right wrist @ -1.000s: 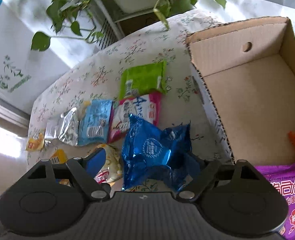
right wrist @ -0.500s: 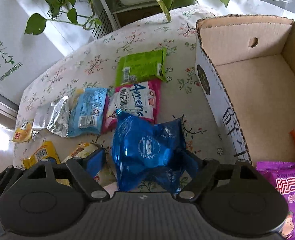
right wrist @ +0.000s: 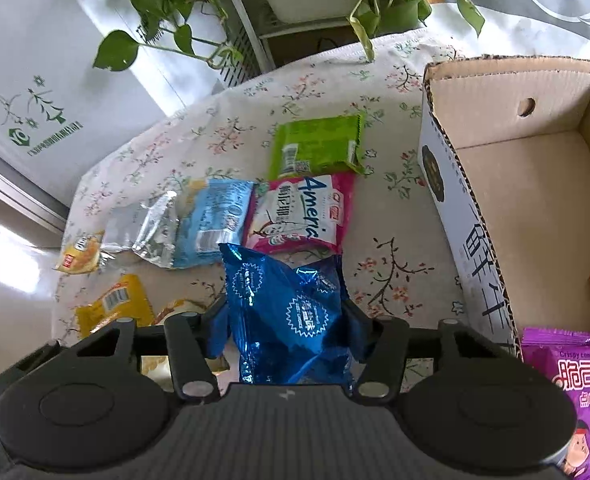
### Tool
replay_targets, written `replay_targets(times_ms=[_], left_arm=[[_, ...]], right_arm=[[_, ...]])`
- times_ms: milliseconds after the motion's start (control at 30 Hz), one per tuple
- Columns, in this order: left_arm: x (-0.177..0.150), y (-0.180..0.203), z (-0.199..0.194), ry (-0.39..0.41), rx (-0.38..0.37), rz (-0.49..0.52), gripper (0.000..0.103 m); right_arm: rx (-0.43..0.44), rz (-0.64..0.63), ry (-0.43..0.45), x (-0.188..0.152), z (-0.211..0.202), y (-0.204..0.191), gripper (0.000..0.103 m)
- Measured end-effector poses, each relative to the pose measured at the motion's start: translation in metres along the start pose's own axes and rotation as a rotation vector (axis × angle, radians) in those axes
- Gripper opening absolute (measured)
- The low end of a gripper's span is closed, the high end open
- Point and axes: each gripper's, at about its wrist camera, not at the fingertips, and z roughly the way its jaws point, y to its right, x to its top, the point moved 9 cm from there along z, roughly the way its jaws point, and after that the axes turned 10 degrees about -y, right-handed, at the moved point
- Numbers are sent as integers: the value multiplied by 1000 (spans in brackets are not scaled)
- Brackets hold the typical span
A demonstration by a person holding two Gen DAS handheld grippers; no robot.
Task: Organize snacks
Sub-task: 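Grasp the blue foil bag with the right tool while the left tool grasps the croissant bag, then lift the blue bag and croissant bag off the table toward the box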
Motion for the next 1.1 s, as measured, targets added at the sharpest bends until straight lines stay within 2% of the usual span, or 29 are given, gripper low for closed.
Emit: replay_targets(times_ms=[233,333,433,467,567,733,967,1000,1100], left_arm=[[-6,-7,-19,32,-16,-89,68],[-11,-9,-21,34,4,-117,67],[-17,-13,-22,29,23,-149,67],[-19,-15,-22,28,26,-157,67],[-24,-21,-24,18,54,-177,67],[-32,-29,-28,13,56,-214,67],[-41,-32,-23,-2,88,-223,71],[-41,-32,-21,-5,97,-216,72],[-41,-32,-17,-10,120,-210,71]], right_arm=[[55,-26,10,-3,-6,-12,61],[99,-15,-30,-7,0,-13,62],[133,9,-62,-10,4,-13,70],[130,11,-62,-10,4,-12,76],[117,10,-64,-13,3,-12,82],[132,17,-118,-23,16,-17,84],[16,-116,-90,-33,19,-30,65],[19,-125,-82,-34,17,-31,62],[26,-107,-72,-35,5,-26,62]])
